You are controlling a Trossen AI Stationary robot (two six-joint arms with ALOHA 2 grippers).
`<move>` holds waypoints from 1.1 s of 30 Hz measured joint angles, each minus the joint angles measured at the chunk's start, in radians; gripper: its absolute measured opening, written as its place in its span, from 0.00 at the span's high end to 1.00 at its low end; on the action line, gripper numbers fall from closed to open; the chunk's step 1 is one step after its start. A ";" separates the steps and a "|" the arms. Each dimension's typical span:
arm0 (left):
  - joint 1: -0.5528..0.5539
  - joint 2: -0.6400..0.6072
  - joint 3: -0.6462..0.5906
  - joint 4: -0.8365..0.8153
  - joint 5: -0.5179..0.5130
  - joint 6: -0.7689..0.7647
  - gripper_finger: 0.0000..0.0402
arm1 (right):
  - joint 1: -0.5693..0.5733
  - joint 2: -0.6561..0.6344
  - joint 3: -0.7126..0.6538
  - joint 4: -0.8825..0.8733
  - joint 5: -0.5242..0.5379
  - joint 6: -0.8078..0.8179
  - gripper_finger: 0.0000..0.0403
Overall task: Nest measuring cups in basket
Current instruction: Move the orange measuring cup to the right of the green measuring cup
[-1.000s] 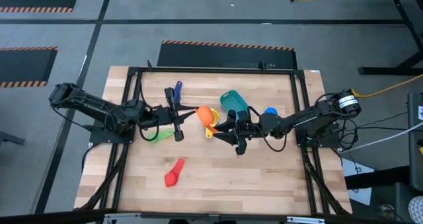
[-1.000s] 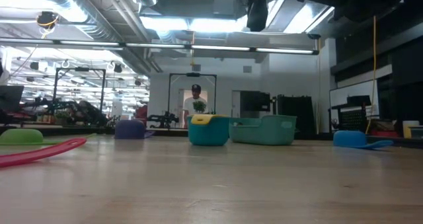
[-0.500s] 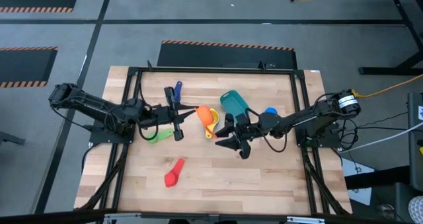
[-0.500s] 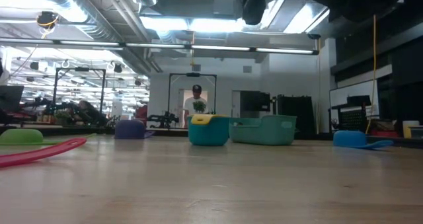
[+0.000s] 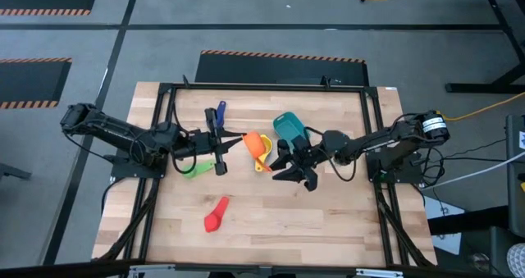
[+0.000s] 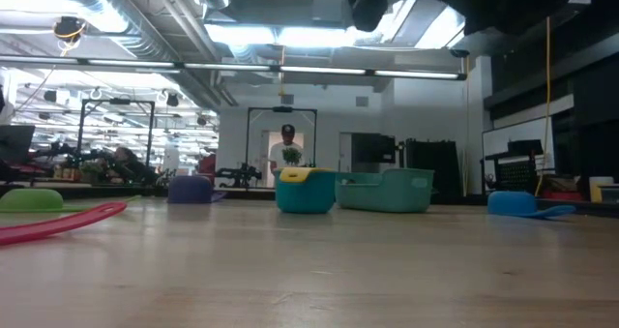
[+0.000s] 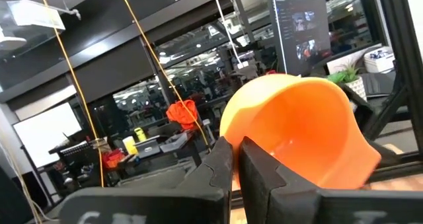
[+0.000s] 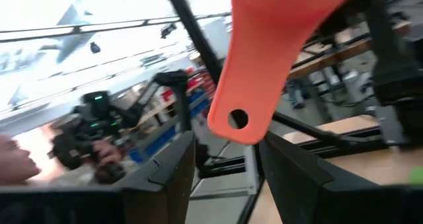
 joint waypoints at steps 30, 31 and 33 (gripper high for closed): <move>0.131 0.238 0.239 -0.373 0.163 -0.196 0.99 | -0.303 -0.447 -0.426 -0.013 -0.036 -0.118 0.57; 0.146 0.247 0.268 -0.424 0.175 -0.216 0.99 | -0.320 -0.455 -0.426 -0.014 -0.037 -0.135 0.57; 0.173 0.261 0.321 -0.526 0.197 -0.261 0.99 | -0.353 -0.466 -0.426 -0.015 -0.036 -0.174 0.57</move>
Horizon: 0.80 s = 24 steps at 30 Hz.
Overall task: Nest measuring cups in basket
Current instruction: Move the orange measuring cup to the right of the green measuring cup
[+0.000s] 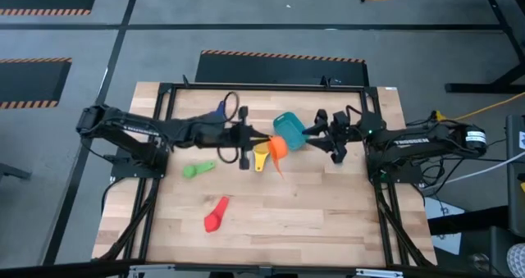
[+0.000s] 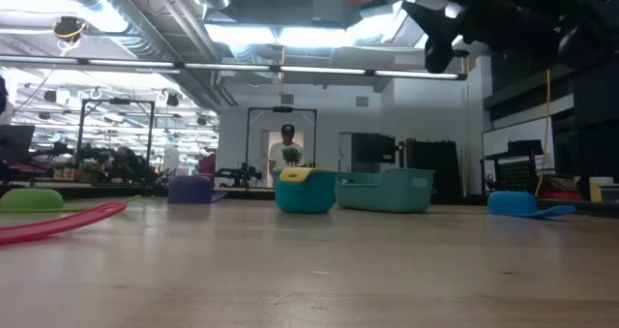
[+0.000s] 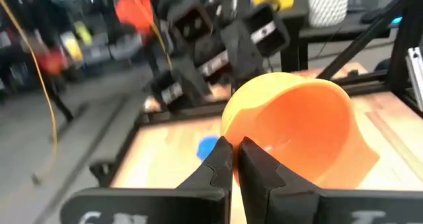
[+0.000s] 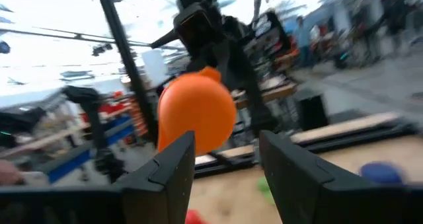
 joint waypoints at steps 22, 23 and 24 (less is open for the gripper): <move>0.476 0.023 0.173 -0.536 0.494 -0.259 0.99 | -0.094 -0.005 0.000 -0.057 0.174 -0.532 0.57; 0.488 0.033 0.173 -0.543 0.502 -0.264 0.99 | -0.094 -0.005 0.000 -0.062 0.176 -0.535 0.57; 0.497 0.045 0.173 -0.558 0.512 -0.265 0.99 | -0.094 -0.005 0.000 -0.068 0.183 -0.541 0.57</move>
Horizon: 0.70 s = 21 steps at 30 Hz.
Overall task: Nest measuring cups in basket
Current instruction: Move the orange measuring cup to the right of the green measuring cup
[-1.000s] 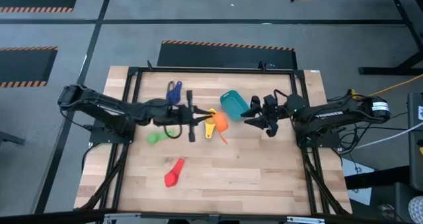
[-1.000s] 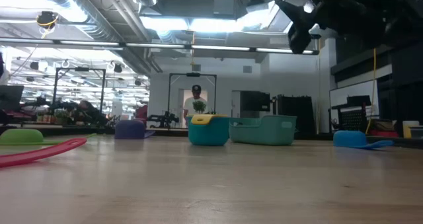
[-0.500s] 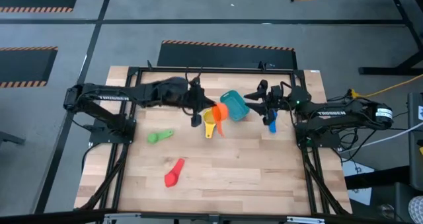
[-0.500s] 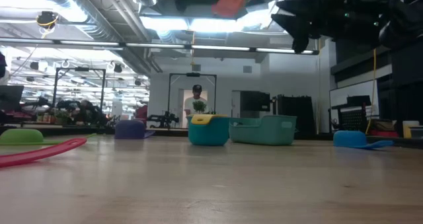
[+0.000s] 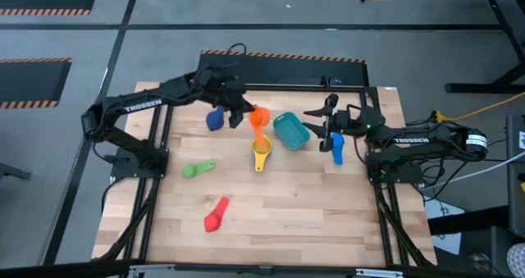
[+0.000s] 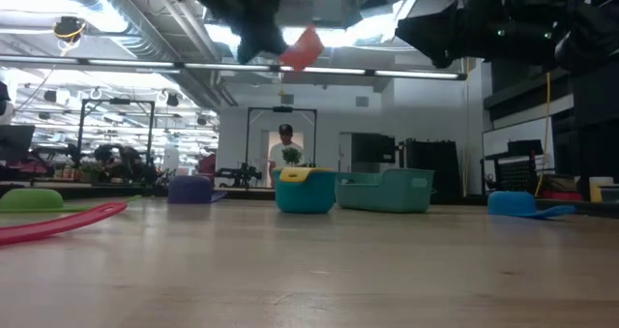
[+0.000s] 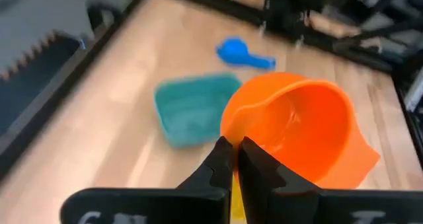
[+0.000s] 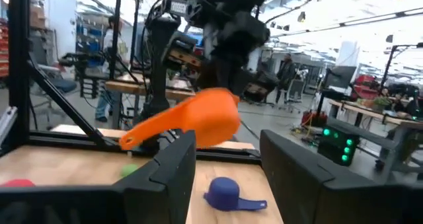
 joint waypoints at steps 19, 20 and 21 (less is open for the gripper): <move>0.052 0.097 -0.002 -0.354 0.011 0.057 0.99 | 0.000 0.003 0.000 -0.156 0.095 -0.036 0.57; 0.052 0.097 -0.006 -0.379 -0.007 0.057 0.99 | 0.000 0.003 0.000 -0.160 0.095 -0.036 0.57; 0.048 0.097 -0.017 -0.390 -0.024 0.057 0.99 | 0.000 0.003 0.000 -0.163 0.095 -0.036 0.57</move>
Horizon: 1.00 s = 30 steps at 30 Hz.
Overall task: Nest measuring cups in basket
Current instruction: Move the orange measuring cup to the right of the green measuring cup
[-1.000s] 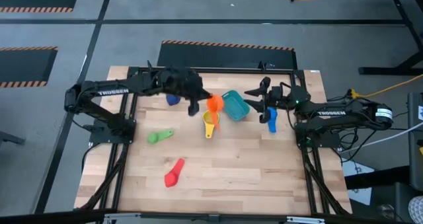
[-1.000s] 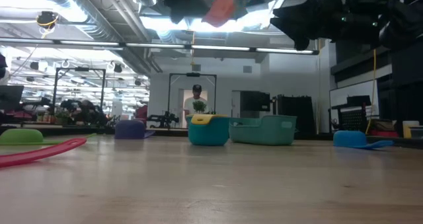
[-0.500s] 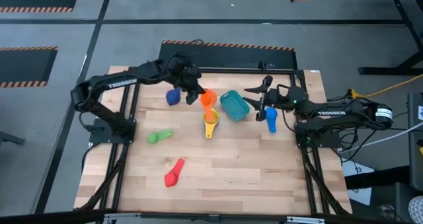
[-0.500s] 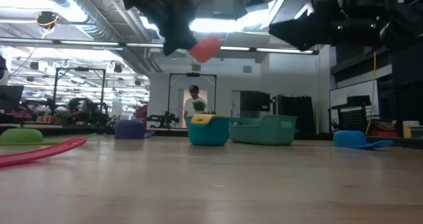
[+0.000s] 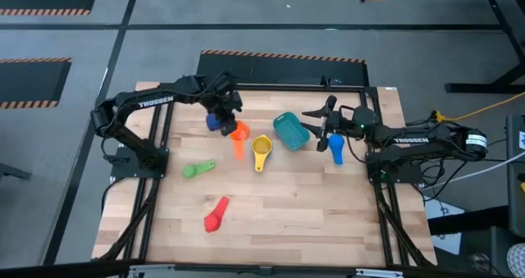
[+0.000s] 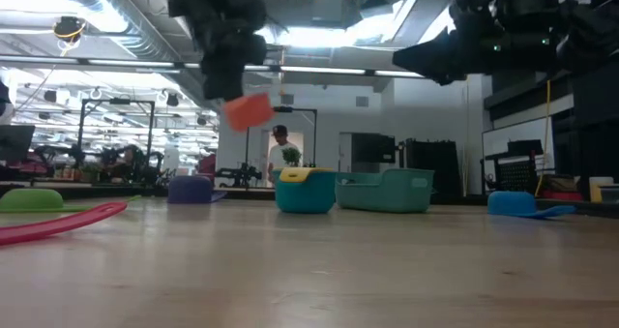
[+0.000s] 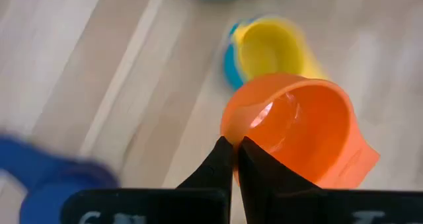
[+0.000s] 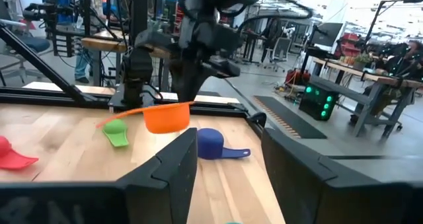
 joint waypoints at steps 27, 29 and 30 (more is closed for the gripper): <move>-0.072 0.001 -0.340 0.110 -0.067 -0.064 0.98 | 0.002 0.000 0.000 -0.008 0.000 0.050 0.57; -0.072 0.001 -0.353 0.127 -0.067 -0.064 0.98 | 0.002 0.000 0.000 -0.007 0.000 0.050 0.57; -0.072 0.001 -0.357 0.139 -0.067 -0.064 0.98 | 0.002 0.000 0.000 -0.007 0.000 0.050 0.57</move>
